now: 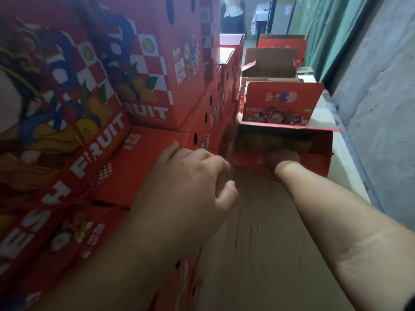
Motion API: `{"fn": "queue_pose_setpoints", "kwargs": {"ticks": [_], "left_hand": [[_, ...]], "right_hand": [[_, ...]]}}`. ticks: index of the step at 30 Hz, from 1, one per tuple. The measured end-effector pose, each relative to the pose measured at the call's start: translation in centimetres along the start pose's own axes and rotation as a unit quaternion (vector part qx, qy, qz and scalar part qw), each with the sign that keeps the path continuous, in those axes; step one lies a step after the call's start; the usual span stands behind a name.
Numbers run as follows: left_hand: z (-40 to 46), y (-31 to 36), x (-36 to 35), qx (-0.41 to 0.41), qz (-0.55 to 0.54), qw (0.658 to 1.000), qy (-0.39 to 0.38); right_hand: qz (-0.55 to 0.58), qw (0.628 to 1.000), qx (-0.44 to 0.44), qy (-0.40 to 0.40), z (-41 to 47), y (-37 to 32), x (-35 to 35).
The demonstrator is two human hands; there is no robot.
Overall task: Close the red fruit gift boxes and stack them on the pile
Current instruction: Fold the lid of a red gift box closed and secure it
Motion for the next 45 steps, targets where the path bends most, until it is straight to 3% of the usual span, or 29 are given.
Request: {"fn": "queue_pose_setpoints", "kwargs": {"ticks": [3,5,10,14,19,21,24,26,29,31,32,34,35,36,37,39,41,45], "left_hand": [[0.1,-0.1,0.0,-0.006,0.015,1.000,0.000],[0.2,0.2,0.0,-0.016,0.025,1.000,0.004],[-0.2,1.0,0.0,-0.054,0.052,0.997,0.019],[-2.0,2.6,0.9,-0.110,0.117,0.987,0.001],[-10.1,6.9,-1.4,-0.265,0.259,0.909,-0.191],[-15.4,8.7,-3.5,-0.270,0.222,0.883,-0.315],[-22.5,10.3,-6.2,-0.236,0.235,0.814,-0.476],[-25.4,10.5,-6.6,-0.229,0.265,0.797,-0.492],[-28.2,10.4,-6.6,-0.199,0.236,0.824,-0.476],[-30.0,10.1,-7.6,-0.155,0.176,0.861,-0.452],[-31.0,9.5,-8.5,-0.113,0.122,0.887,-0.432],[-32.9,8.1,-10.1,0.007,-0.033,0.929,-0.368],[-33.9,7.1,-10.9,0.071,-0.116,0.938,-0.319],[-35.2,6.1,-11.9,0.133,-0.187,0.934,-0.273],[-36.6,5.2,-13.2,0.199,-0.252,0.913,-0.251],[-39.6,4.2,-16.4,0.311,-0.384,0.826,-0.273],[-41.5,4.2,-18.2,0.354,-0.476,0.748,-0.298],[-43.9,3.9,-18.2,0.317,-0.544,0.739,-0.241]], "right_hand": [[-0.003,1.000,0.014,-0.010,-3.9,-0.2,0.5],[-0.023,0.998,0.010,-0.059,-8.2,0.2,0.4],[-0.081,0.981,0.063,-0.164,-23.8,-0.9,-0.5],[-0.082,0.970,0.029,-0.227,-36.3,-2.1,-2.5],[0.002,0.966,0.003,-0.257,-51.1,-4.3,-3.9],[0.029,0.963,-0.005,-0.266,-56.2,-5.4,-4.4],[0.062,0.968,-0.013,-0.243,-62.2,-7.2,-4.9],[0.073,0.971,0.005,-0.229,-65.1,-8.2,-5.1],[0.167,0.963,-0.019,-0.209,-68.2,-8.1,-5.8],[0.315,0.938,-0.063,-0.132,-69.5,-7.0,-5.8],[0.353,0.928,-0.100,-0.057,-69.9,-5.8,-5.7],[0.334,0.910,-0.220,0.113,-71.0,-2.5,-5.9],[0.325,0.887,-0.287,0.159,-71.6,-0.9,-6.4],[0.361,0.852,-0.345,0.155,-72.0,0.3,-7.5],[0.431,0.810,-0.377,0.127,-72.1,1.0,-8.6],[0.538,0.752,-0.376,0.056,-71.9,1.5,-10.4],[0.539,0.762,-0.360,0.026,-71.9,2.3,-10.9],[0.513,0.780,-0.354,0.052,-73.9,3.6,-11.8]]}}
Point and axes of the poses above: each hand's wrist, its own z-axis towards the middle knuckle, its own x-axis out of the back of the hand, y = z × x, the point moved 5 cm from there along z, towards the middle knuckle, and after that the axes turned 1 degree about x, right-handed, at the moved point
